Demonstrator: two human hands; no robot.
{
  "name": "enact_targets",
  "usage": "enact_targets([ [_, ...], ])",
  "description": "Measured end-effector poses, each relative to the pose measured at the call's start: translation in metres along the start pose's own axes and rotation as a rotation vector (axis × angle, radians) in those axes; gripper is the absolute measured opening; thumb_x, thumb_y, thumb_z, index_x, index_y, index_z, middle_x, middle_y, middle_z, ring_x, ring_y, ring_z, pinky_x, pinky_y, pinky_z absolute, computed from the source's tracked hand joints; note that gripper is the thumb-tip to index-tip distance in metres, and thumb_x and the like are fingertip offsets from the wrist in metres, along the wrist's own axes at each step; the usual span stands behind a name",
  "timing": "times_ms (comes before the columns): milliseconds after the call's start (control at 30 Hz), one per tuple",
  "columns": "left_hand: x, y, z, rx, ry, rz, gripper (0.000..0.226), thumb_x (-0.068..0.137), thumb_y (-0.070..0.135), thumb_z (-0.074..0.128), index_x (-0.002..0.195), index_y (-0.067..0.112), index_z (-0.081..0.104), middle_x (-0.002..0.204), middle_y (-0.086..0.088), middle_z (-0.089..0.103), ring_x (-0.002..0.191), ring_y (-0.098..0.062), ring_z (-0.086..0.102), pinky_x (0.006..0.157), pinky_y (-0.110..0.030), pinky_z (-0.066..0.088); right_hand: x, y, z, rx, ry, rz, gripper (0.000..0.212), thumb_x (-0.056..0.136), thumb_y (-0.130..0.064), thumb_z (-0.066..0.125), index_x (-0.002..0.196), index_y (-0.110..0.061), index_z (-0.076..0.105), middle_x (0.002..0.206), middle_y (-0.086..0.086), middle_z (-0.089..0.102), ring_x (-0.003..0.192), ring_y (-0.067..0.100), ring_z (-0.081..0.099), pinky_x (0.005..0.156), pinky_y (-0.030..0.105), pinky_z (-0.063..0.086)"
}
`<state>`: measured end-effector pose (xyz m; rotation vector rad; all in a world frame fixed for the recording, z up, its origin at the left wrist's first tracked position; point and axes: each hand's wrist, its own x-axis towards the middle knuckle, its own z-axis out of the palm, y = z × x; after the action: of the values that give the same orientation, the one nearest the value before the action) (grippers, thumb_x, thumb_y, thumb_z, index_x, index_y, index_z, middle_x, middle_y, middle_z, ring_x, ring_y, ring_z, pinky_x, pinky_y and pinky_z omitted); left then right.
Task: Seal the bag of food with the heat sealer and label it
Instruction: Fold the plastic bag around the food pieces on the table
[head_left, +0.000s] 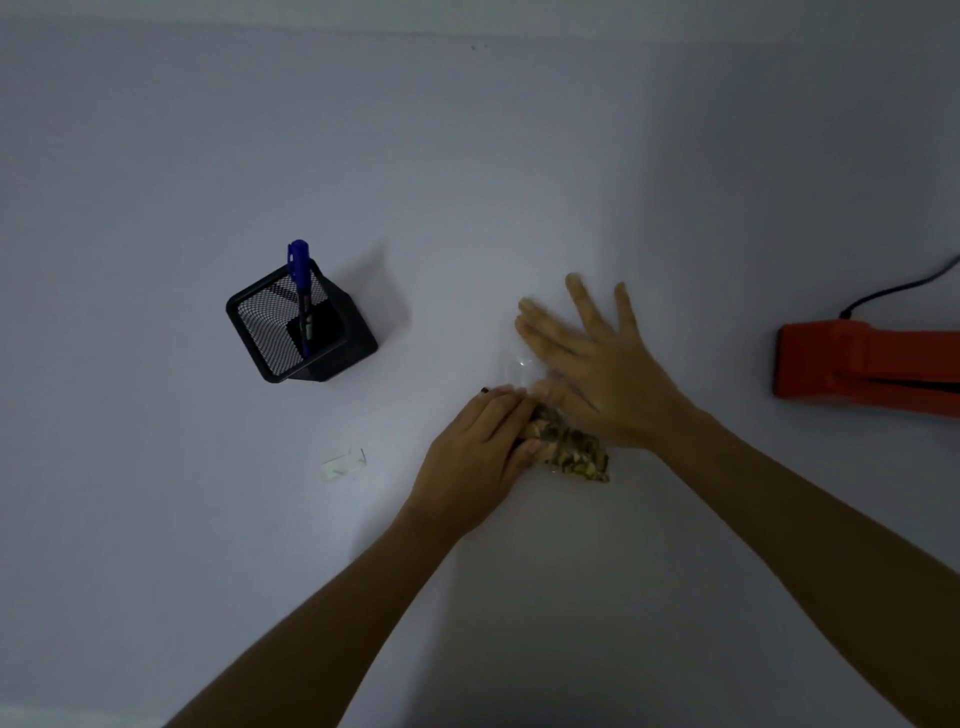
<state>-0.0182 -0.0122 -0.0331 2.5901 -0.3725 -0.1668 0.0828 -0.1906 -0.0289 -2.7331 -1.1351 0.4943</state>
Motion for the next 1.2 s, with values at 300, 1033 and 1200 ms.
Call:
enact_targets([
  [300,-0.001,0.002,0.002,-0.017,0.020,-0.022,0.053,0.102,0.042,0.028,0.126,0.005,0.057,0.122,-0.009,0.061,0.117,-0.018,0.047,0.104,-0.021,0.031,-0.056,0.020,0.016,-0.045,-0.069,-0.056,0.065,0.098,-0.058,0.010,0.151,-0.024,0.024,0.157,-0.007,0.025,0.148,0.037,0.004,0.110,0.073,0.002],
  [1033,-0.001,0.004,0.000,0.006,0.006,-0.044,0.054,0.101,0.044,0.027,0.128,0.007,0.057,0.123,-0.006,0.060,0.118,-0.016,0.047,0.099,-0.022,0.038,-0.091,0.036,0.015,0.016,0.033,-0.045,0.060,0.101,-0.054,0.015,0.147,-0.022,0.037,0.152,-0.007,0.036,0.149,0.033,0.008,0.114,0.067,0.002],
  [1200,0.000,0.006,-0.001,0.014,0.008,-0.035,0.053,0.101,0.043,0.027,0.128,0.008,0.056,0.122,-0.006,0.060,0.117,-0.016,0.047,0.099,-0.020,0.036,-0.084,0.024,0.007,0.039,0.228,0.018,0.061,0.102,-0.050,0.023,0.130,-0.011,0.059,0.136,0.002,0.058,0.145,0.033,0.023,0.114,0.067,0.007],
])
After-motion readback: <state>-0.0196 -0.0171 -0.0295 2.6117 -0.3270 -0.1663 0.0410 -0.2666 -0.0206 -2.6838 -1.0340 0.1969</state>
